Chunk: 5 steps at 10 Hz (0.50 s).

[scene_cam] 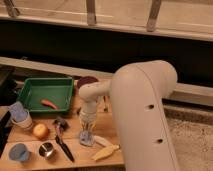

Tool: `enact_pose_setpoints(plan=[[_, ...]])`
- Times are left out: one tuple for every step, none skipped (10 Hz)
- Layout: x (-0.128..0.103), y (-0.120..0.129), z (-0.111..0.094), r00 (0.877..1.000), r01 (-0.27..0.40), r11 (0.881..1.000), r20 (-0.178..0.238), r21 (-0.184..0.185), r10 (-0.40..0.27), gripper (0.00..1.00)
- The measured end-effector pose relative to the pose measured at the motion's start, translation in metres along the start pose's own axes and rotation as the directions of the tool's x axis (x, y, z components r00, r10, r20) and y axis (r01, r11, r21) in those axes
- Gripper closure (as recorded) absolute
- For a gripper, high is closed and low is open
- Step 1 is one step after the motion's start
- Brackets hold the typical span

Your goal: Wipe purple bowl with towel

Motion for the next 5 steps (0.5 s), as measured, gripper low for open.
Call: enact_pose_setpoints(plan=[[-0.002,-0.001,-0.006,1.0,-0.004,1.0,0.016,-0.008,0.004,1.0],[-0.005,-0.002,-0.015,0.999,-0.005,1.0,0.039,-0.017,0.006,1.0],[-0.01,0.001,-0.035,0.996,-0.001,0.999,0.09,-0.04,0.004,1.0],[-0.015,0.005,-0.057,0.989,0.007,0.998,0.149,-0.06,0.002,1.0],[-0.021,0.011,-0.082,0.977,0.017,0.997,0.212,-0.077,-0.001,1.0]])
